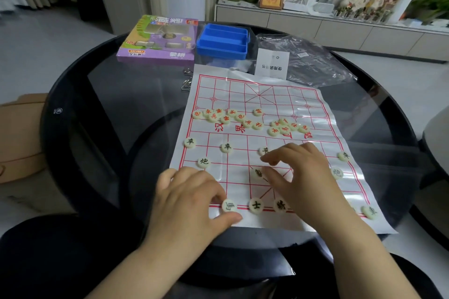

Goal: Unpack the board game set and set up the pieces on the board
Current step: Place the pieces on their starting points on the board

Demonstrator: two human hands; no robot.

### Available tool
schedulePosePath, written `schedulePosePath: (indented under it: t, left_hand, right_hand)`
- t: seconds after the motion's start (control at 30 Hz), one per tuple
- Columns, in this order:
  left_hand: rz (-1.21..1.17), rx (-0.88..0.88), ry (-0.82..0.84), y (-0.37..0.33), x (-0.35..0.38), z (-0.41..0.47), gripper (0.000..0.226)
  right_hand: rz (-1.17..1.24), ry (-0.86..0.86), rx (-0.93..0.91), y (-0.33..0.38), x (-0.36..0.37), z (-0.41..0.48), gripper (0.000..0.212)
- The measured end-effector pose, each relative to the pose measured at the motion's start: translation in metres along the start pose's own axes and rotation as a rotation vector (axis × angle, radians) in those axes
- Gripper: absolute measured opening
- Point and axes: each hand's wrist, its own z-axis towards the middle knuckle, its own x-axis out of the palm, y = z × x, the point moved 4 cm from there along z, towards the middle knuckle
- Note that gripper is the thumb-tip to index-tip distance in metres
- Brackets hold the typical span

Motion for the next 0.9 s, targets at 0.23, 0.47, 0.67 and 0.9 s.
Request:
schedulePosePath:
  t: [0.23, 0.47, 0.67, 0.9]
  left_hand:
    - [0.073, 0.076, 0.025, 0.001, 0.0, -0.002, 0.039]
    - [0.099, 0.048, 0.017, -0.003, 0.001, 0.0, 0.032]
    - [0.091, -0.024, -0.015, -0.007, 0.001, 0.002, 0.034]
    - [0.051, 0.009, -0.074, 0.002, -0.007, -0.003, 0.049]
  right_hand:
    - [0.026, 0.03, 0.032, -0.018, -0.008, -0.002, 0.02]
    - [0.046, 0.032, 0.07, -0.024, -0.011, -0.002, 0.021]
    - [-0.011, 0.088, 0.056, -0.017, 0.001, -0.001, 0.026]
    - [-0.117, 0.193, -0.008, -0.006, 0.013, 0.003, 0.034]
